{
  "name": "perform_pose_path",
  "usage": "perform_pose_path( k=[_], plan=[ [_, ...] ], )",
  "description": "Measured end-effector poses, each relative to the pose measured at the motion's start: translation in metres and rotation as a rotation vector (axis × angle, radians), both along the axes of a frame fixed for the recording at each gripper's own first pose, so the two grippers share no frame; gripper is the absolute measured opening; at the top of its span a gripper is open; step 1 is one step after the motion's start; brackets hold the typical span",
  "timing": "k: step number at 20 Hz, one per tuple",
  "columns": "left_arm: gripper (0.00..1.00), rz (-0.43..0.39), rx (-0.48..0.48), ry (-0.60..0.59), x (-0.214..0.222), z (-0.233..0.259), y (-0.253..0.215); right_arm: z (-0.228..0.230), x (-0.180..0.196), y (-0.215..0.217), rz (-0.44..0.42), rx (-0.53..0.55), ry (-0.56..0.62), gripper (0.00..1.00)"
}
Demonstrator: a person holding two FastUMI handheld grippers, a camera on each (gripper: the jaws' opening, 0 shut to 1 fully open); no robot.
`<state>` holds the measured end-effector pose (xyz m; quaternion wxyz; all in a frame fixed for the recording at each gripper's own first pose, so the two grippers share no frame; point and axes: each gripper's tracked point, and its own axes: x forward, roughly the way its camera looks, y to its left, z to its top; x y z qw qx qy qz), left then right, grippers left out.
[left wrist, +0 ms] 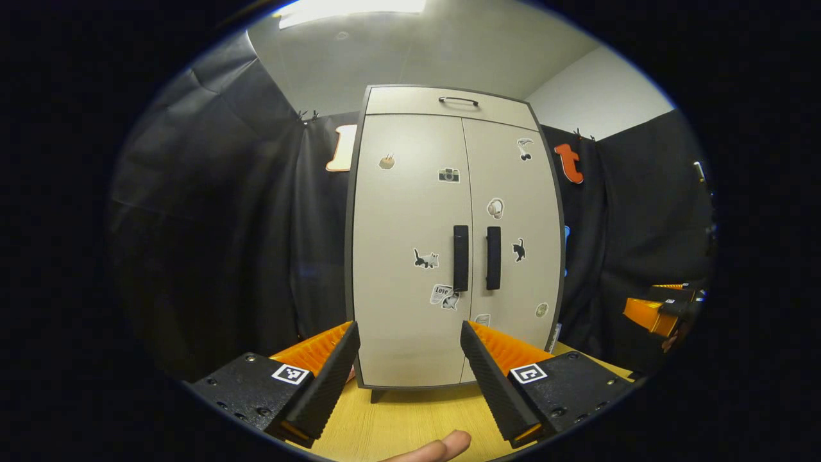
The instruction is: Open the right door of the double-door shoe cabinet with the right hand, and open the left door with the left hand.
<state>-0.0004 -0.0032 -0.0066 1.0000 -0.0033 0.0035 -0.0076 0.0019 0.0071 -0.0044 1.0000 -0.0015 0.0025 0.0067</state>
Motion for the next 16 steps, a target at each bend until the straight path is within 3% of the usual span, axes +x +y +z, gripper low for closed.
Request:
perform_pose_path(
  k=[8,16],
  plan=[
    [0.98,-0.018,-0.016,0.011,0.004,-0.016,0.004,-0.013,0.020,0.023,0.031,-0.005,0.015,0.97],
    [0.98,-0.016,-0.019,0.049,0.013,-0.042,0.016,-0.005,0.088,0.085,0.123,0.017,0.022,0.97]
  ],
)
